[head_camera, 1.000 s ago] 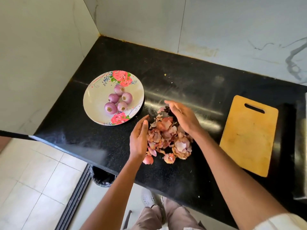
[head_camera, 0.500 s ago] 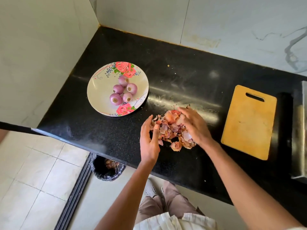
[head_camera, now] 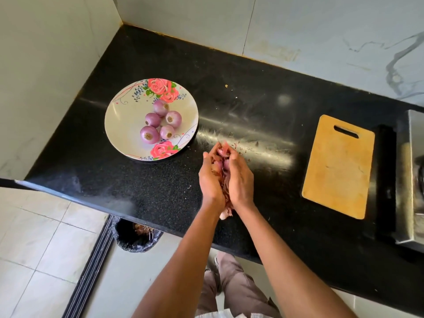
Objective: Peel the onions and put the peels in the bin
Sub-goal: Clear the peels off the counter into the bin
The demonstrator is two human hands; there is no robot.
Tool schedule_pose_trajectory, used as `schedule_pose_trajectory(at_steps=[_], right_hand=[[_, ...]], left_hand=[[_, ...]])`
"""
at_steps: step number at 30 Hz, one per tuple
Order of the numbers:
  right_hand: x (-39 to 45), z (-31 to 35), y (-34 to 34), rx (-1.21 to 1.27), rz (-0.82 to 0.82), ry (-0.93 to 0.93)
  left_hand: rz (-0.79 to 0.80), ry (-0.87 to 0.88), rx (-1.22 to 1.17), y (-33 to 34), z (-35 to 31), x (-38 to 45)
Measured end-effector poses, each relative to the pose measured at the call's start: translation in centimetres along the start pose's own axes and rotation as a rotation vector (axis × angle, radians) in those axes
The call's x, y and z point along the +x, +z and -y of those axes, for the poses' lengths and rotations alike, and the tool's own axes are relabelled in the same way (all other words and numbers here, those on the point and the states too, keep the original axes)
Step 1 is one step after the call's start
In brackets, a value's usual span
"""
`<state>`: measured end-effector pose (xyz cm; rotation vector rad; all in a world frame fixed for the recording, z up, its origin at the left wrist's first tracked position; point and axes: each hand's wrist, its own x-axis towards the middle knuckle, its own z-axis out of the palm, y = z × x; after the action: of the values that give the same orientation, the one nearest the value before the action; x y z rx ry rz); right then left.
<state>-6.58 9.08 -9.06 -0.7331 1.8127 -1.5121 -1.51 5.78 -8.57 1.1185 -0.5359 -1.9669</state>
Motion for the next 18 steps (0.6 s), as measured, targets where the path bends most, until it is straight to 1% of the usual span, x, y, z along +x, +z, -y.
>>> schedule_pose_trajectory(at_steps=[1, 2, 4, 6, 9, 12, 15, 18], right_hand=[[0.2, 0.2, 0.2, 0.075, -0.008, 0.046], [0.4, 0.3, 0.2, 0.137, -0.02, 0.084], [0.8, 0.8, 0.0, 0.269, -0.059, 0.156], [1.3, 1.4, -0.2, 0.353, -0.08, 0.219], [1.8, 1.7, -0.4, 0.351, -0.073, 0.229], [1.8, 2.0, -0.4, 0.357, -0.074, 0.197], [2.1, 2.4, -0.5, 0.407, -0.099, 0.235], [2.7, 2.4, -0.4, 0.404, -0.121, 0.294]], left_hand=[[-0.018, -0.065, -0.104, 0.3, -0.2, -0.1], [-0.022, -0.096, -0.142, 0.7, -0.2, -0.3], [-0.018, -0.106, -0.127, 1.1, -0.1, -0.5], [-0.028, -0.075, -0.107, 1.4, 0.0, -0.3], [-0.056, -0.001, -0.023, 1.6, -0.4, 0.3], [-0.117, 0.076, 0.103, 2.5, -0.6, 0.2], [-0.154, 0.114, 0.118, 2.9, -0.6, 0.8], [-0.169, 0.115, 0.107, 3.2, -0.8, 1.2]])
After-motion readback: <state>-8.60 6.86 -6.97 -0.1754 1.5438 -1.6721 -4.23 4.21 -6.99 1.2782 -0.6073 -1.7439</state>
